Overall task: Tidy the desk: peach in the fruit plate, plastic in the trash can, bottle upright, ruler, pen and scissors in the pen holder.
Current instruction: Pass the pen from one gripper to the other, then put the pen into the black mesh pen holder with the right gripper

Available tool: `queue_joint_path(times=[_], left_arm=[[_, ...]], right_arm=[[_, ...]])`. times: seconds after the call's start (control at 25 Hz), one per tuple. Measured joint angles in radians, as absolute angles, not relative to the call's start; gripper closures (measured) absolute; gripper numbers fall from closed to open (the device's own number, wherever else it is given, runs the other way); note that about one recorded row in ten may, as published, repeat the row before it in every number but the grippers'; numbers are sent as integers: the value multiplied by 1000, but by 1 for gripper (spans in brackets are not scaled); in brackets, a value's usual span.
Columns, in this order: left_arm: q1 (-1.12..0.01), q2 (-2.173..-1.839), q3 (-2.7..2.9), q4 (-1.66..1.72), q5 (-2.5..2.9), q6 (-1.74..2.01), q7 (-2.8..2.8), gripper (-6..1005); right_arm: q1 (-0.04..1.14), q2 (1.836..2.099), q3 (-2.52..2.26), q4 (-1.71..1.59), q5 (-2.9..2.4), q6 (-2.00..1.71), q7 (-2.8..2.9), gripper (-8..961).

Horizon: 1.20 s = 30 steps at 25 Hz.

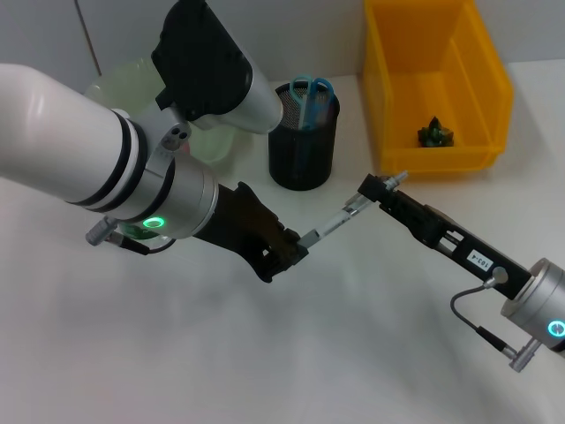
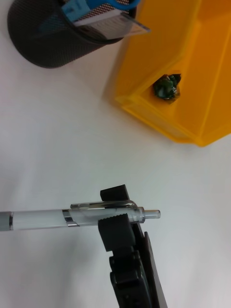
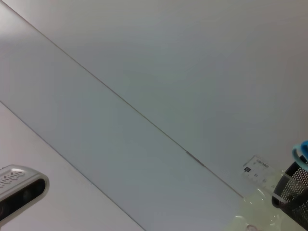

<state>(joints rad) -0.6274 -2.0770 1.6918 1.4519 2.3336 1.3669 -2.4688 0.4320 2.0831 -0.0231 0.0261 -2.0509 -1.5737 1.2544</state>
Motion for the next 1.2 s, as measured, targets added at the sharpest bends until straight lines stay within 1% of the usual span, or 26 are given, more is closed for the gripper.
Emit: queue_joint_path(times=[0.04,0.48,0.72,0.92,1.2], left_arm=[[-627,-2077,1692,1452,2332,1367,-2468,828],[-628,-2077,1692,1451,2330,1354,-2468,823],[-622,-2075,1688,1449,2286,1328,-2466,821],[-623,-2074,1689,1438,2279,1325,-2465,819],[-619,-2074,1691,1438,2279,1310,-2463,781]], right_arm=[[433,2083,-23,26,-2051,-1574,1255,558],[440,2083,-26,26,-2051,-1571,1256,633],[434,2083,-17,24,-2044,-1571,1227,694],[434,2084,-15,20,-2043,-1570,1212,789],[432,2085,-5,20,-2041,-1569,1204,813]])
